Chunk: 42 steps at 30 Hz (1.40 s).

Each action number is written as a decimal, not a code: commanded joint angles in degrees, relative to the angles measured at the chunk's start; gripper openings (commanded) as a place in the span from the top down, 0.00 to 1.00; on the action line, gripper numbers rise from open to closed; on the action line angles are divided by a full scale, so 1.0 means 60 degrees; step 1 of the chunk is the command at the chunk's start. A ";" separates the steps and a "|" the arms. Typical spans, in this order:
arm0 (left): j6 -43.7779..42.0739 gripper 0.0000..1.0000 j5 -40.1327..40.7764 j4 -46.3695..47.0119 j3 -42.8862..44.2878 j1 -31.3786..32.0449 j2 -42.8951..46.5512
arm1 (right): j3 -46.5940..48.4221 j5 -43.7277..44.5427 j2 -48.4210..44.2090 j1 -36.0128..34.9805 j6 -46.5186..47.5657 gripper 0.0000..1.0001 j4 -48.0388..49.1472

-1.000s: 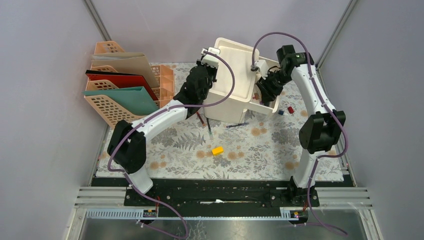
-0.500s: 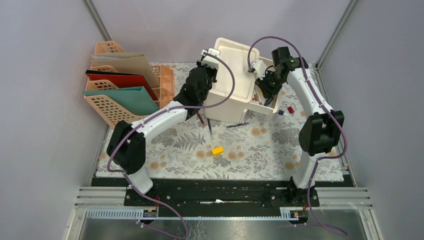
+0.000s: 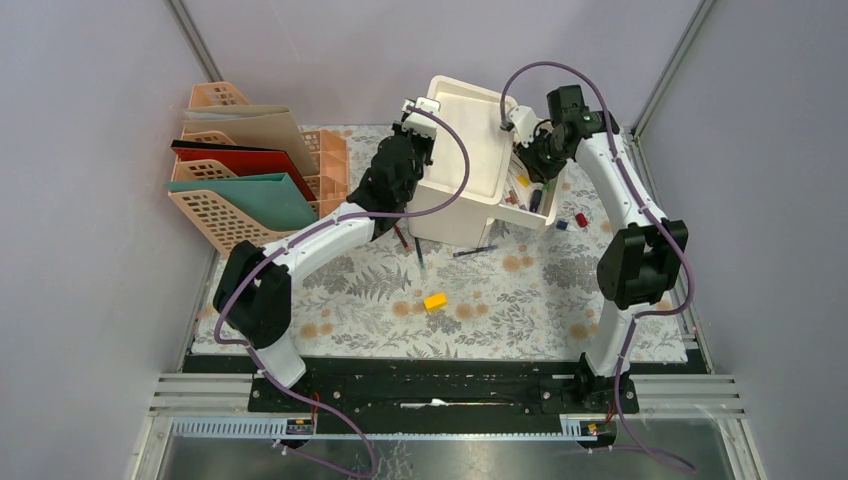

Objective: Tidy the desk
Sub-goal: Pick up the stationery from the drawer.

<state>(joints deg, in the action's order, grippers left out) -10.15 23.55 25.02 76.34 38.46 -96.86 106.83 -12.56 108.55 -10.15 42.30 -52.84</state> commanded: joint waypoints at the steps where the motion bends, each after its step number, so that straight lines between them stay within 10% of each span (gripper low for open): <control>1: -0.0250 1.00 -0.0314 0.1661 0.0013 0.0049 0.0716 | 0.1071 -0.0487 0.0290 0.0221 -0.0350 0.60 -0.0546; 14: -0.0244 1.00 -0.0374 0.1730 -0.0075 0.0050 0.0712 | 0.1363 -0.2349 -0.0174 0.0573 0.1691 0.44 -0.3027; 42: -0.0307 1.00 -0.0291 0.1894 -0.0233 0.0062 0.0802 | 0.0543 0.0205 0.0177 -0.0095 0.3137 0.29 -0.2349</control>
<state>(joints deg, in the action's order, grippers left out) -10.98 23.03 26.74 74.81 38.52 -96.12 113.14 -19.84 112.22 -10.63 57.98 -70.81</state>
